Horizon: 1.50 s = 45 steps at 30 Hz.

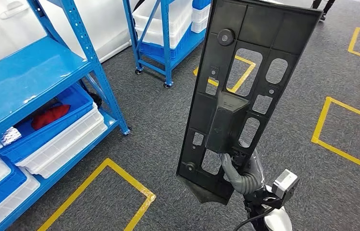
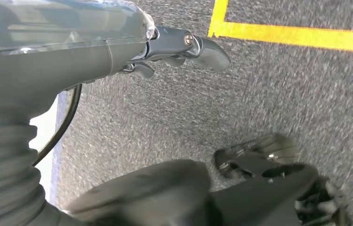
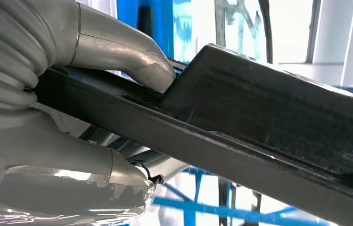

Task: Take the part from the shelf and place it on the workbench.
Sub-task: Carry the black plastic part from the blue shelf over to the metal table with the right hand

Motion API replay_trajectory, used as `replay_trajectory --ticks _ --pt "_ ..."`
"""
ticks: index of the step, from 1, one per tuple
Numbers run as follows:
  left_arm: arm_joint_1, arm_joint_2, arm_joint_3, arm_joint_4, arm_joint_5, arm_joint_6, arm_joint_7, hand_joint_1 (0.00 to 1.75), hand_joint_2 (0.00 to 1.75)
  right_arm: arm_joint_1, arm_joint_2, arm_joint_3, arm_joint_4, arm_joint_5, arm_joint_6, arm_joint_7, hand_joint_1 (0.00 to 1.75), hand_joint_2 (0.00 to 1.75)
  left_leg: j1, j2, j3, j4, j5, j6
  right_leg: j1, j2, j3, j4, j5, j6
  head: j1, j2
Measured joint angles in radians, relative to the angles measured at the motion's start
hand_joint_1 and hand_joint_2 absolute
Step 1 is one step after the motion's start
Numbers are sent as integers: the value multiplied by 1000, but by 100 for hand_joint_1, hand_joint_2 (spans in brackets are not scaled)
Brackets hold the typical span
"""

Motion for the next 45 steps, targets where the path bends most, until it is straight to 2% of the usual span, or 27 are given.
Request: replay_trajectory --ticks 2,4,6,8,10,11,12,14,16,17,19,21,24,26,27,28,30,31,32,34,35,37,39,41,42,43,45 --pt "3 2 0 0 -4 3 -11 0 175 -5 3 0 3 0 2 0 175 175 -2 -27 21 -61 10 6 -4 21 -11 2 7 11 0 0" --pt "2 -1 -1 0 -13 14 -38 0 175 -11 4 0 6 -3 10 2 175 175 -2 -11 25 -76 13 11 -6 38 -20 -1 15 26 0 0" --pt "3 -5 -3 0 -18 32 -71 0 175 -23 5 0 10 -9 23 6 175 175 3 12 30 -90 24 20 -3 6 -34 22 0 35 0 0" --pt "5 -7 -4 0 -23 43 -89 0 175 -42 5 2 16 -12 31 13 175 175 3 40 33 -98 29 27 -4 -51 -81 120 -56 41 0 0" --pt "6 -6 -7 0 -35 36 -81 0 175 -50 6 3 21 -11 23 18 175 175 1 67 32 -98 29 28 -12 -72 -139 246 -107 49 0 0" --pt "5 -6 -10 0 -42 28 -70 0 175 -47 6 4 23 -8 14 19 175 175 1 79 32 -97 28 27 -17 -76 -150 272 -108 53 0 0" --pt "5 -5 -13 0 -49 18 -57 0 175 -43 6 4 23 -5 4 18 175 175 1 90 34 -97 26 25 -21 -80 -141 257 -91 57 0 0" --pt "5 -6 -20 0 -59 0 -31 0 175 -34 5 3 19 -1 -12 18 175 175 2 110 39 -93 18 17 -24 -110 -71 130 -32 60 0 0" --pt "6 -6 -25 0 -64 -13 -5 0 175 -22 5 3 9 -1 -16 19 175 175 -3 127 41 -86 8 5 -18 -144 -16 24 -5 50 0 0" --pt "6 -6 -27 0 -64 -19 10 0 175 -15 5 2 2 0 -16 21 175 175 -6 135 43 -85 5 -1 -13 -150 -9 7 -7 42 0 0" --pt "4 -6 -28 0 -61 -27 37 0 175 -3 5 -1 -8 0 -9 27 175 175 -7 152 49 -87 -1 -12 -10 -128 -10 7 -9 27 0 0" --pt "2 -7 -27 0 -56 -28 54 0 175 -1 5 -4 -12 1 0 33 175 175 -3 136 48 -68 -24 -21 -12 -107 -8 1 -7 13 0 0" --pt "-7 -6 -27 0 -54 -23 56 0 175 -9 6 -7 -11 -3 10 33 175 175 0 69 -24 103 -116 -24 -11 -78 -7 -2 -4 0 0 0" --pt "-16 -6 -27 0 -58 -21 53 0 175 -10 6 -8 -8 -6 14 31 175 175 -3 55 -68 207 -146 -20 -6 -54 -7 -1 -4 -3 0 0" --pt "-18 -6 -27 0 -60 -20 52 0 175 -9 6 -8 -7 -7 16 29 175 175 -4 53 -67 206 -131 -16 -4 -40 -6 0 -4 -3 0 0" --pt "-17 -6 -27 0 -62 -19 52 0 175 -9 6 -9 -7 -8 17 25 175 175 -5 49 -48 164 -97 -11 -2 -25 -4 1 -4 -3 0 0" --pt "-10 -4 -27 0 -67 -13 43 0 175 -9 7 -10 -6 -13 18 13 175 175 -5 10 4 33 -22 1 0 3 -4 4 -2 0 0 0" --pt "-6 -4 -27 0 -68 -9 32 0 175 -8 7 -10 -6 -18 19 5 175 175 -5 -12 23 -19 -3 4 -1 15 -8 6 0 4 0 0" --pt "-3 -3 -27 0 -68 -2 17 0 175 -7 8 -12 -6 -25 23 -4 175 175 -6 -28 33 -50 2 7 -2 26 -14 7 4 9 0 0" --pt "0 -2 -27 0 -60 17 -21 0 175 -4 11 -18 -6 -41 37 -17 175 175 -7 -21 39 -71 -3 11 -5 49 -26 4 14 24 0 0" --pt "1 -2 -27 0 -55 26 -37 0 175 -2 12 -22 -6 -48 46 -21 175 175 -6 -9 41 -79 0 16 -4 46 -29 4 16 30 0 0" --pt "4 -2 -27 0 -48 39 -61 0 175 -5 15 -24 -4 -55 56 -23 175 175 -3 18 46 -92 11 28 0 -3 -50 42 -9 39 0 0" --pt "9 -2 -27 0 -51 52 -80 0 175 -9 20 -25 2 -58 65 -29 175 175 -5 45 46 -96 14 34 -3 -61 -104 155 -70 47 0 0" --pt "11 1 -29 -1 -64 75 -98 0 175 -10 25 -25 9 -61 75 -43 175 175 -8 73 45 -96 12 35 -11 -75 -154 264 -107 55 0 0" --pt "11 2 -32 -2 -72 88 -101 0 175 -9 27 -25 13 -63 81 -52 175 175 -8 86 46 -95 11 34 -14 -78 -156 272 -100 58 0 0" --pt "10 4 -35 -3 -80 97 -100 0 175 -9 29 -25 17 -65 85 -61 175 175 -8 98 48 -95 8 31 -17 -84 -136 239 -76 61 0 0" --pt "11 10 -39 -5 -89 104 -79 0 175 -9 36 -25 23 -70 91 -73 175 175 -9 118 54 -92 0 24 -16 -123 -58 102 -22 59 0 0"
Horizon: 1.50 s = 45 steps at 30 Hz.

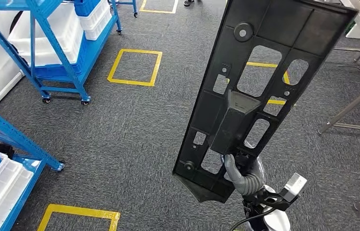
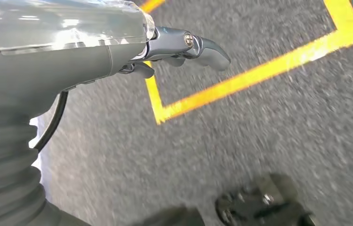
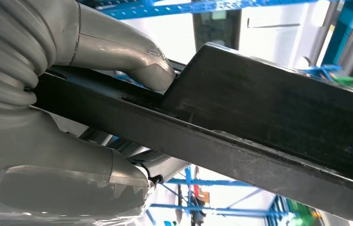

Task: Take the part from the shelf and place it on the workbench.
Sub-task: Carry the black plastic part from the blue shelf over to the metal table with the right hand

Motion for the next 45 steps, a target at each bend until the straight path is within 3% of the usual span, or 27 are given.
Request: replay_trajectory --ticks 2,3,5,7,9,11,12,13,14,16,18,20,22,25,26,27,28,29,31,33,35,37,38,40,42,43,45 --pt "2 9 -1 -1 -5 -7 31 0 175 3 9 0 3 -5 1 -8 175 175 -5 17 4 4 -9 -10 9 -32 45 -86 15 -15 0 0" --pt "4 14 -2 -2 -6 -12 41 0 175 6 12 0 4 -7 0 -12 175 175 -8 26 6 4 -12 -16 14 -33 47 -93 9 -24 0 0" --pt "6 21 -4 -2 -10 -19 59 0 175 15 16 0 4 -9 1 -17 175 175 -7 38 11 4 -20 -26 14 -10 45 -97 10 -37 0 0" --pt "7 27 -4 -2 -15 -36 99 0 175 20 20 0 3 -14 2 -21 175 175 -2 7 -2 42 -51 -35 10 12 48 -103 12 -51 0 0" --pt "12 35 -4 -3 -21 -67 160 0 175 25 29 -1 3 -22 6 -28 175 175 2 -44 -59 165 -114 -40 9 35 49 -106 13 -60 0 0" --pt "21 43 -4 -3 -25 -95 204 0 175 37 38 -5 3 -27 13 -36 175 175 3 -63 -128 294 -155 -41 11 63 50 -105 13 -62 0 0" --pt "26 46 -4 -3 -27 -103 214 0 175 45 42 -8 3 -28 15 -39 175 175 3 -65 -144 313 -146 -40 12 78 50 -103 13 -62 0 0" --pt "30 48 -4 -3 -28 -108 219 0 175 51 46 -12 3 -28 16 -41 175 175 4 -67 -143 292 -118 -39 12 94 51 -102 13 -62 0 0" --pt "32 50 -4 -3 -30 -110 219 0 175 57 49 -16 1 -29 17 -43 175 175 5 -76 -124 235 -75 -37 12 109 52 -101 13 -60 0 0" --pt "34 52 -4 -3 -36 -108 207 0 175 63 57 -22 -4 -29 18 -50 175 175 11 -122 -78 102 -6 -34 12 133 51 -96 12 -54 0 0" --pt "31 53 -6 -3 -41 -99 183 0 175 68 65 -30 -12 -28 22 -54 175 175 12 -153 -58 42 12 -28 12 154 45 -94 16 -42 0 0" --pt "26 53 -9 -3 -43 -87 162 0 175 76 70 -40 -20 -28 27 -54 175 175 11 -137 -54 35 17 -17 10 174 40 -98 24 -27 0 0" --pt "22 52 -12 -3 -36 -74 137 0 175 82 71 -50 -25 -26 31 -54 175 175 12 -113 -51 24 26 -1 12 148 28 -76 9 -18 0 0" --pt "18 51 -1 -3 15 -54 64 0 175 78 78 -58 -30 -18 37 -53 175 175 6 -71 -52 18 32 11 12 64 -48 90 -85 -9 0 0" --pt "16 51 6 -3 33 -49 44 0 175 77 81 -59 -30 -15 37 -52 175 175 4 -57 -54 18 32 12 10 53 -73 148 -108 -6 0 0" --pt "12 50 13 -3 46 -46 31 0 175 76 83 -60 -31 -12 37 -51 175 175 3 -44 -55 19 32 12 9 48 -83 175 -113 -5 0 0" --pt "7 50 19 -3 52 -44 25 0 175 75 84 -62 -31 -10 37 -49 175 175 2 -31 -55 19 31 11 8 44 -71 161 -99 -5 0 0" --pt "2 49 22 -3 54 -43 22 0 175 74 85 -64 -32 -9 38 -47 175 175 2 -20 -54 19 30 10 7 36 -38 108 -70 -6 0 0" --pt "-8 47 27 -3 52 -39 15 0 175 67 86 -67 -36 -8 40 -45 175 175 -1 -1 -50 20 27 5 14 -4 45 -38 -22 -14 0 0" --pt "-19 46 29 -4 44 -34 12 0 175 53 87 -67 -40 -8 45 -44 175 175 -5 15 -47 21 23 -4 23 -26 80 -108 -10 -26 0 0" --pt "-35 44 28 -4 31 -32 20 0 175 40 88 -67 -41 -8 50 -44 175 175 -7 33 -45 19 21 -14 25 -6 77 -112 -7 -37 0 0" --pt "-49 43 26 -6 19 -31 33 0 175 31 89 -67 -41 -10 53 -41 175 175 -4 14 -49 39 3 -24 20 13 80 -121 -1 -47 0 0" --pt "-52 43 24 -6 15 -30 39 0 175 25 89 -67 -40 -12 53 -39 175 175 -2 -9 -63 76 -20 -29 16 23 82 -126 2 -53 0 0" --pt "-47 43 23 -7 10 -30 55 0 175 14 91 -66 -36 -18 51 -35 175 175 2 -55 -125 209 -88 -34 14 45 82 -128 5 -58 0 0" --pt "-33 43 21 -7 3 -36 78 0 175 12 92 -65 -32 -23 43 -34 175 175 4 -65 -180 315 -118 -36 14 74 83 -127 5 -59 0 0" --pt "-22 43 21 -7 -1 -40 90 0 175 13 92 -65 -31 -25 39 -33 175 175 5 -66 -184 315 -102 -37 14 89 84 -126 5 -59 0 0" --pt "-5 43 19 -7 -5 -44 105 0 175 15 92 -65 -30 -28 35 -32 175 175 10 -83 -140 200 -24 -36 13 118 86 -122 3 -55 0 0"
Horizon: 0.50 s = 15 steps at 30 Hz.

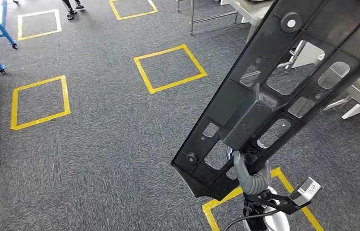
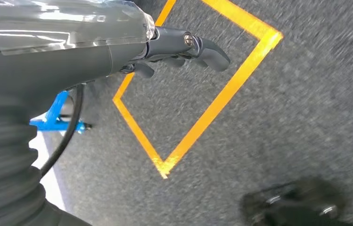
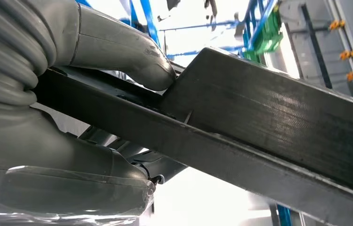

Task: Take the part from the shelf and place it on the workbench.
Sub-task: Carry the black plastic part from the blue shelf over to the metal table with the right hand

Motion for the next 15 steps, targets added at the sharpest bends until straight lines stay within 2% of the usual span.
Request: replay_trajectory --ticks 2,3,4,5,6,8,9,10,11,12,13,14,15 --pt "10 0 -1 0 -4 -4 10 0 175 0 0 0 0 -2 0 1 175 175 6 -50 51 -125 53 3 1 23 -5 8 -3 10 0 0" --pt "11 0 -2 0 -6 -10 20 0 175 1 0 0 0 -3 0 2 175 175 7 -69 62 -155 61 5 0 33 -10 11 -3 16 0 0" --pt "12 -1 -3 0 -9 -19 35 0 175 2 0 0 0 -3 -1 4 175 175 6 -76 65 -162 58 8 -2 42 -14 12 -1 23 0 0" --pt "12 -1 -4 0 -12 -30 55 0 175 4 0 0 0 -4 -2 8 175 175 6 -67 65 -164 60 13 -3 52 -18 10 2 29 0 0" --pt "13 -1 -5 0 -13 -41 75 0 175 8 0 0 -1 -4 -3 12 175 175 6 -55 66 -169 64 20 -4 49 -20 11 1 35 0 0" --pt "15 -1 -6 0 -15 -57 106 0 175 13 0 0 -2 -4 -6 17 175 175 8 -29 69 -178 70 35 -1 3 -39 52 -26 43 0 0" --pt "17 -2 -6 0 -15 -60 112 0 175 14 0 0 -3 -5 -7 18 175 175 7 -15 70 -181 71 40 -1 -31 -62 101 -55 46 0 0" --pt "19 -2 -6 0 -15 -62 115 0 175 16 0 0 -3 -6 -9 17 175 175 4 -2 69 -182 70 43 -1 -54 -94 166 -89 50 0 0" --pt "22 -3 -6 0 -15 -63 114 0 175 19 -1 0 -2 -7 -11 16 175 175 2 13 69 -181 70 44 -3 -64 -126 233 -117 53 0 0" --pt "24 -3 -6 0 -15 -62 112 0 175 24 -1 -1 -1 -8 -13 16 175 175 1 27 69 -181 69 45 -5 -68 -148 278 -130 55 0 0" --pt "26 -4 -6 0 -15 -61 110 0 175 29 -3 -1 0 -9 -15 15 175 175 1 40 69 -181 67 45 -7 -71 -153 289 -125 56 0 0" --pt "26 -5 -6 0 -15 -60 107 0 175 33 -4 -2 1 -10 -16 15 175 175 1 53 70 -181 66 43 -8 -76 -136 257 -101 56 0 0" --pt "25 -6 -6 0 -15 -60 106 0 175 35 -5 -2 1 -10 -17 15 175 175 0 64 72 -181 64 41 -8 -88 -101 192 -67 54 0 0"
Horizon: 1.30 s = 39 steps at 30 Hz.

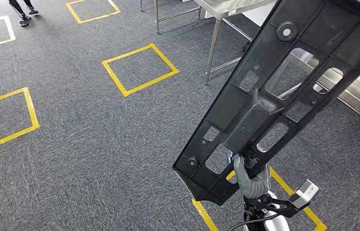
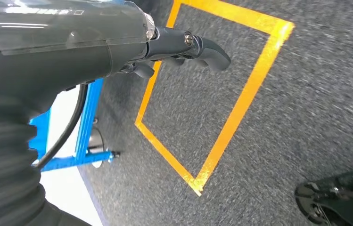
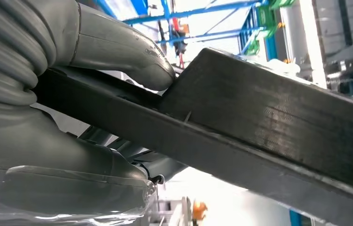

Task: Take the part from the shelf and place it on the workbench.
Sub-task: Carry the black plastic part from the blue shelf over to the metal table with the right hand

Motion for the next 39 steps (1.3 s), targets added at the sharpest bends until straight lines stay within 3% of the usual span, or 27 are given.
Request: replay_trajectory --ticks 2,3,4,6,8,10,11,12,13,14,15,17,19,21,22,24,26,28,29,30,32,34,36,37,39 --pt "-1 -3 0 0 0 0 -1 0 175 0 -1 0 0 0 0 0 175 175 -3 19 5 1 -5 -7 7 -40 74 -139 47 -9 0 0" --pt "-1 -4 0 0 0 0 -1 0 175 0 -1 0 0 -1 0 0 175 175 -5 27 8 1 -7 -12 12 -53 94 -177 55 -14 0 0" --pt "-2 -5 -1 0 0 0 -1 0 175 0 -2 0 -1 -1 0 -1 175 175 -6 36 10 1 -9 -18 16 -55 99 -191 55 -19 0 0" --pt "-4 -6 -1 0 0 4 -6 0 175 3 -2 -1 -1 -2 0 -2 175 175 -6 53 15 -1 -14 -29 14 -31 99 -195 59 -28 0 0" --pt "-6 -5 -1 0 0 16 -26 0 175 4 -3 -1 -1 -4 -1 -4 175 175 -3 26 7 32 -41 -38 7 -10 104 -205 66 -39 0 0" --pt "-7 -5 -1 0 0 35 -63 0 175 4 -3 -1 -1 -7 -2 -9 175 175 1 -26 -43 146 -104 -43 5 10 107 -209 69 -46 0 0" --pt "-7 -5 -2 0 -1 44 -83 0 175 4 -3 -1 0 -8 -2 -12 175 175 2 -39 -78 218 -135 -45 5 22 106 -207 69 -48 0 0" --pt "-6 -5 -2 0 -3 52 -100 0 175 5 -3 -1 1 -8 -2 -14 175 175 2 -44 -106 272 -150 -46 6 34 106 -205 69 -48 0 0" --pt "-6 -5 -4 0 -5 58 -113 0 175 6 -4 -1 2 -7 -3 -16 175 175 2 -46 -119 293 -146 -47 7 48 105 -203 68 -48 0 0" --pt "-7 -5 -6 0 -9 61 -120 0 175 6 -4 -1 3 -5 -4 -17 175 175 2 -48 -113 272 -121 -46 7 63 105 -200 67 -47 0 0" --pt "-8 -5 -8 0 -12 63 -123 0 175 6 -4 -1 4 -3 -6 -18 175 175 3 -56 -90 214 -81 -44 6 77 105 -197 66 -46 0 0" --pt "-10 -5 -11 0 -18 58 -114 0 175 6 -6 -1 4 0 -10 -20 175 175 6 -100 -33 78 -20 -39 6 102 102 -188 62 -39 0 0" --pt "-10 -5 -13 0 -21 48 -98 0 175 8 -7 -1 3 2 -16 -23 175 175 7 -131 -9 20 -8 -33 4 122 94 -183 62 -28 0 0" --pt "-12 -5 -16 0 -23 37 -84 0 175 13 -10 -2 1 2 -20 -27 175 175 5 -117 -6 15 -5 -22 1 139 88 -184 66 -14 0 0" --pt "-12 -5 -18 0 -24 33 -80 0 175 17 -11 -2 -1 2 -20 -29 175 175 5 -106 -5 11 -2 -16 1 130 84 -180 62 -8 0 0" --pt "-11 -5 -19 0 -25 29 -76 0 175 21 -14 -2 -5 1 -20 -33 175 175 7 -81 -3 1 4 -3 2 79 57 -126 27 1 0 0" --pt "-7 -4 -20 0 -25 27 -78 0 175 22 -16 -2 -7 1 -20 -35 175 175 4 -55 -3 0 3 2 0 32 -3 -5 -34 8 0 0" --pt "-4 -4 -20 0 -25 29 -83 0 175 26 -16 -2 -6 0 -20 -35 175 175 2 -28 -3 0 0 3 -3 19 -46 82 -56 12 0 0" --pt "-4 -4 -20 0 -24 31 -87 0 175 28 -17 -2 -6 0 -19 -35 175 175 1 -15 -2 1 -1 3 -3 14 -42 74 -41 13 0 0" --pt "-4 -5 -21 0 -24 33 -90 0 175 29 -17 -2 -6 -1 -19 -35 175 175 1 -4 0 1 -3 1 -3 7 -17 27 -11 12 0 0" --pt "-5 -6 -23 0 -23 35 -96 0 175 28 -18 -2 -6 -2 -19 -35 175 175 -2 15 7 1 -9 -6 4 -29 59 -111 46 3 0 0" --pt "-6 -6 -25 0 -24 35 -97 0 175 28 -18 -2 -7 -2 -19 -35 175 175 -6 31 13 2 -15 -15 13 -51 96 -185 62 -10 0 0" --pt "-9 -7 -27 0 -27 34 -93 0 175 30 -18 -3 -7 -2 -19 -35 175 175 -8 49 19 0 -18 -26 16 -33 95 -192 61 -22 0 0" --pt "-10 -6 -27 0 -28 33 -91 0 175 33 -19 -3 -8 -2 -19 -35 175 175 -6 48 22 3 -24 -32 13 -23 97 -195 63 -27 0 0" --pt "-11 -6 -28 0 -31 32 -89 0 175 34 -19 -4 -10 -2 -19 -35 175 175 -3 13 3 56 -62 -40 6 -2 102 -203 68 -39 0 0"
